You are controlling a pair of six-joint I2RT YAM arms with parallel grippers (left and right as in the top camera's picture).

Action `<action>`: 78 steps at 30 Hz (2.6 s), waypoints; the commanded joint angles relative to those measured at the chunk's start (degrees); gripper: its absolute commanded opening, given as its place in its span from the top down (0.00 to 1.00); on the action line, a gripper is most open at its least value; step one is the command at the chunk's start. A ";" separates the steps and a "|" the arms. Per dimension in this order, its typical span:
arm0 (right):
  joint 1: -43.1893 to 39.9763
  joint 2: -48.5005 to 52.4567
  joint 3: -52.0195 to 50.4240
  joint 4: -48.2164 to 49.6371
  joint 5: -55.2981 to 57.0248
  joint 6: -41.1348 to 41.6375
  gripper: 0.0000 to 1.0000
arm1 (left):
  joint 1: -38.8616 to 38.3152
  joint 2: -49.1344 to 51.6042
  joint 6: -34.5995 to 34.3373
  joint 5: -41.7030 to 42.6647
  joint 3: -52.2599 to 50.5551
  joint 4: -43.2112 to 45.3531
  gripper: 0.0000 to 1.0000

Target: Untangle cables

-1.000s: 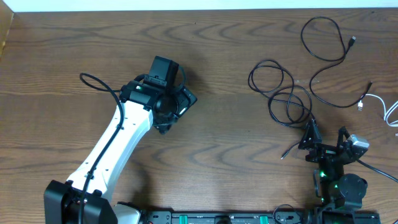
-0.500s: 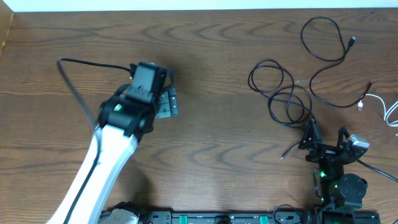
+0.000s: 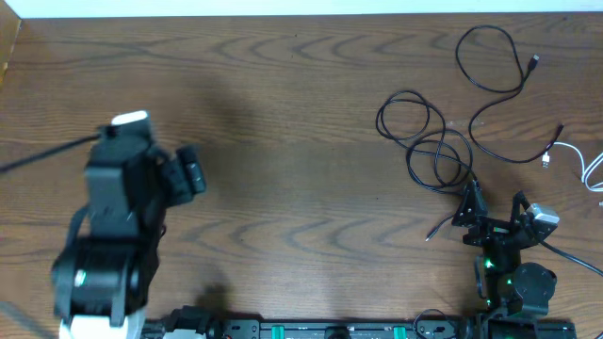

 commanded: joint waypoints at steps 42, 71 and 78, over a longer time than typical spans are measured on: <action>0.57 0.13 -0.07 -0.33 0.68 0.33 0.01 | 8.17 -51.28 -2.97 7.50 -66.69 46.69 0.08; 0.57 0.13 -0.07 -0.33 0.68 0.33 0.01 | 7.13 -51.28 5.46 7.89 -68.22 48.09 0.08; 0.57 0.13 -0.07 -0.33 0.68 0.33 0.01 | 7.10 -51.08 5.46 7.89 -68.22 48.09 0.08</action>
